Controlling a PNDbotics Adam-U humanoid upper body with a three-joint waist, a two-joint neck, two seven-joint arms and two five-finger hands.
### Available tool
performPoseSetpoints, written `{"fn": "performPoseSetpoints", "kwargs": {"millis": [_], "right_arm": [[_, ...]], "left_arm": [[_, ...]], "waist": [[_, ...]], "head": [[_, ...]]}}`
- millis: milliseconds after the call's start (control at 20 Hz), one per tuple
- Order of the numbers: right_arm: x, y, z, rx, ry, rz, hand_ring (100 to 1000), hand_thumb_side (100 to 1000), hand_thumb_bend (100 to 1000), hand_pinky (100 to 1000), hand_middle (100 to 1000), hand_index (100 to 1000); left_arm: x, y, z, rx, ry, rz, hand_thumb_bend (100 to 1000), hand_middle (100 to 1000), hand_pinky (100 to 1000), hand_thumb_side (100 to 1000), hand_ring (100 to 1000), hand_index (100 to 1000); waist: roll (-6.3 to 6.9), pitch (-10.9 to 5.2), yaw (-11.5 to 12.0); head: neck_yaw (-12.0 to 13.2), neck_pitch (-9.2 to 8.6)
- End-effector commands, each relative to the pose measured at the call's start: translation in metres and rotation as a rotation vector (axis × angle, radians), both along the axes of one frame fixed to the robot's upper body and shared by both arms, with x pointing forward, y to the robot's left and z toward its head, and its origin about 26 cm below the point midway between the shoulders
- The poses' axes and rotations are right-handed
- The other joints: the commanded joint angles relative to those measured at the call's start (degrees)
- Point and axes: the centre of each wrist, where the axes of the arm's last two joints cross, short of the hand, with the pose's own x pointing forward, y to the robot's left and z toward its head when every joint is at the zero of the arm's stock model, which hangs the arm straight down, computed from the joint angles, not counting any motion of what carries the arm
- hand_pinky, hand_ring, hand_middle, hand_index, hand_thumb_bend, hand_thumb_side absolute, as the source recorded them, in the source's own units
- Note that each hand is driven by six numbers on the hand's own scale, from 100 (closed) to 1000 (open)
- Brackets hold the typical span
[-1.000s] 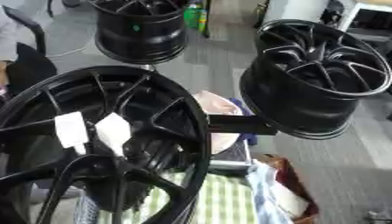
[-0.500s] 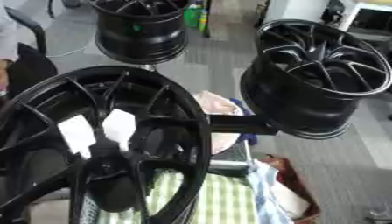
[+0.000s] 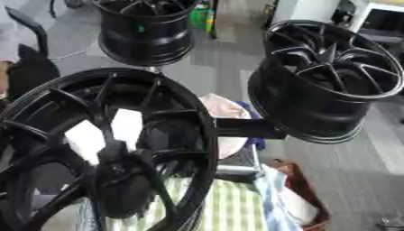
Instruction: Pull the pin out of the wheel hub.
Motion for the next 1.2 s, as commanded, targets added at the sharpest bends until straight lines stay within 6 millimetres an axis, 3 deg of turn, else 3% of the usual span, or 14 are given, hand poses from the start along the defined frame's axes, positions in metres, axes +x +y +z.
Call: {"fn": "performPoseSetpoints", "kwargs": {"millis": [50, 100, 200, 350, 400, 500, 600, 900, 1200], "right_arm": [[-0.005, -0.001, 0.025, -0.037, -0.043, -0.052, 865, 289, 148, 812, 808, 859], [-0.004, 0.000, 0.024, -0.035, -0.031, -0.054, 884, 100, 171, 823, 823, 867], [-0.004, 0.001, 0.025, -0.030, -0.008, -0.065, 886, 100, 231, 826, 809, 850], [-0.004, 0.003, 0.029, -0.037, -0.002, -0.073, 877, 100, 215, 815, 804, 853], [-0.005, 0.004, 0.031, -0.038, -0.014, -0.071, 875, 126, 204, 811, 803, 857], [-0.006, 0.005, 0.034, -0.041, -0.040, -0.068, 869, 274, 166, 807, 798, 857], [-0.006, 0.005, 0.035, -0.036, -0.067, -0.072, 853, 327, 125, 797, 781, 847], [-0.006, 0.010, 0.038, -0.033, -0.141, -0.069, 795, 372, 100, 771, 681, 793], [-0.007, 0.027, 0.049, -0.041, -0.240, 0.084, 765, 420, 100, 756, 635, 754]], "left_arm": [[-0.002, 0.000, 0.008, 0.028, -0.026, 0.001, 216, 833, 838, 553, 962, 855], [-0.002, 0.000, 0.008, 0.029, -0.026, 0.000, 216, 833, 838, 553, 962, 855], [-0.002, 0.000, 0.008, 0.028, -0.027, -0.001, 216, 833, 838, 552, 962, 855], [-0.002, 0.000, 0.008, 0.030, -0.025, -0.003, 215, 834, 838, 555, 962, 855], [-0.002, 0.000, 0.008, 0.031, -0.024, -0.003, 216, 834, 838, 555, 962, 855], [-0.002, 0.000, 0.008, 0.031, -0.025, -0.005, 219, 833, 838, 554, 962, 854], [-0.002, 0.000, 0.009, 0.029, -0.026, -0.005, 217, 834, 838, 555, 962, 854], [-0.002, 0.000, 0.008, 0.029, -0.027, -0.005, 217, 834, 837, 553, 961, 854], [-0.002, -0.001, 0.009, 0.028, -0.028, -0.006, 217, 834, 837, 553, 960, 854]], "waist": [[0.22, -1.08, 0.0], [0.21, -1.09, 0.0], [0.21, -1.09, 0.0], [0.21, -1.10, 0.0], [0.21, -1.11, 0.0], [0.21, -1.11, 0.1], [0.21, -1.11, 0.1], [0.19, -1.13, 0.2], [0.18, -1.14, 0.3]], "head": [[-0.2, 0.05], [-0.3, 0.06], [-0.3, 0.06], [-0.3, 0.09], [-0.3, 0.08], [-0.4, 0.07], [-0.3, 0.01], [-0.3, 0.03], [-0.4, 0.00]]}}
